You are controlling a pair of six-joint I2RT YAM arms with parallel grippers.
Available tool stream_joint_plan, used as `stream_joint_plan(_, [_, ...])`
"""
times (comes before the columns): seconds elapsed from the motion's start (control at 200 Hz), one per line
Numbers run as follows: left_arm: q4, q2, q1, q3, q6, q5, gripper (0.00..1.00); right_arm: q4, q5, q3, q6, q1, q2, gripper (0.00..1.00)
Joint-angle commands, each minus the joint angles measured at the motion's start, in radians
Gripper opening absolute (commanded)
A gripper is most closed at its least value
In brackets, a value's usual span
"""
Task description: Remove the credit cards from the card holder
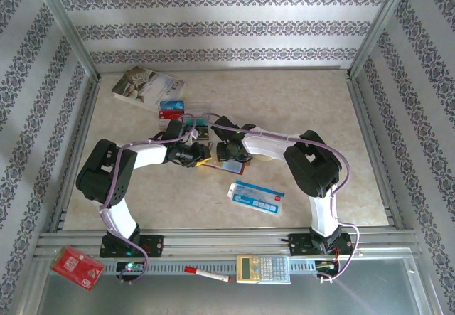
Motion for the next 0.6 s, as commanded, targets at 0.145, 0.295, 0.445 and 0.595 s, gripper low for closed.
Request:
stream_joint_plan(0.145, [-0.094, -0.056, -0.013, 0.033, 0.08, -0.061, 0.33, -0.021, -0.058, -0.064, 0.004, -0.011, 0.071, 0.49])
stream_joint_plan(0.295, [-0.072, -0.051, -0.012, 0.029, 0.073, -0.042, 0.3, -0.017, -0.059, -0.067, 0.006, -0.01, 0.071, 0.47])
stream_joint_plan(0.445, [-0.026, -0.033, -0.014, 0.018, 0.052, 0.001, 0.29, -0.018, -0.061, -0.068, 0.007, -0.011, 0.073, 0.47])
stream_joint_plan(0.595, [-0.03, -0.008, -0.019, 0.025, 0.051, -0.003, 0.3, -0.017, -0.063, -0.068, 0.007, -0.011, 0.077, 0.47])
